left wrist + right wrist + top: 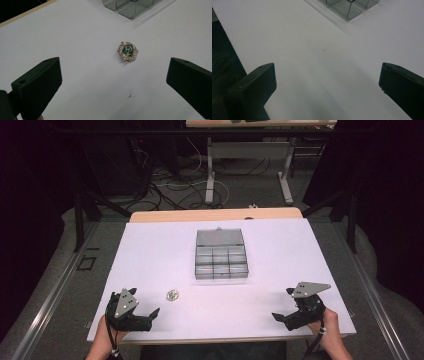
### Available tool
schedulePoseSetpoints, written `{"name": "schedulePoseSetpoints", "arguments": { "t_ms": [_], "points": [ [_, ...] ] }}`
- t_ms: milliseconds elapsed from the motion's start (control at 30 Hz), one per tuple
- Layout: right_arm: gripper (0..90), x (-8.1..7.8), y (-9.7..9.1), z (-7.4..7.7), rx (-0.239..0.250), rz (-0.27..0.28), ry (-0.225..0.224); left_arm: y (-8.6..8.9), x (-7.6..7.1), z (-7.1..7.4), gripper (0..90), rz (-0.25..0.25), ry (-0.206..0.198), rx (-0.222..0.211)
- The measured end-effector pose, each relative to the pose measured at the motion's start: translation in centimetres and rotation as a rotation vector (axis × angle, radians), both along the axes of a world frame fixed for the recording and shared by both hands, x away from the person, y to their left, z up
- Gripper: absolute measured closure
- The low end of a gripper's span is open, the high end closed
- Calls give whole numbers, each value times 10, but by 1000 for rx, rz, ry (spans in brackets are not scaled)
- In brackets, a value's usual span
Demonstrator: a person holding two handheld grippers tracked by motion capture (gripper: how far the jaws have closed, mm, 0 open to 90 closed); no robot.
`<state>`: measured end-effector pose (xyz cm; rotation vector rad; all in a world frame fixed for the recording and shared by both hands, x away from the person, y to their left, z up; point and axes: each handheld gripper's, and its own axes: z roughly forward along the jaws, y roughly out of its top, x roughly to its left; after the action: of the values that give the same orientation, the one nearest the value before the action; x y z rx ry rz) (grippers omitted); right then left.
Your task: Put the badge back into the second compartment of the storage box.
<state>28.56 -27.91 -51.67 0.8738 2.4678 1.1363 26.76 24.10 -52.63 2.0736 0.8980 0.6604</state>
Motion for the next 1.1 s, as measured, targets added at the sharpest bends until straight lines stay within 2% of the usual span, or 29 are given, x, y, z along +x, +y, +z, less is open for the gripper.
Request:
{"name": "schedulePoseSetpoints", "arguments": {
  "t_ms": [233,733,800,833,1100],
  "points": [
    [10,-1,1,0,-4,-5,5,1,0,1,3,-2,7,11],
    [10,-1,1,0,-16,-3,13,1,2,2,3,1,7,6],
    [10,-1,1,0,-11,-6,3,1,2,3,3,5,5,23],
    [10,-1,1,0,-13,-5,8,1,3,3,3,8,13,11],
    [10,-1,2,0,-16,-7,9,-1,9,5,2,11,21,3]
  ]
}}
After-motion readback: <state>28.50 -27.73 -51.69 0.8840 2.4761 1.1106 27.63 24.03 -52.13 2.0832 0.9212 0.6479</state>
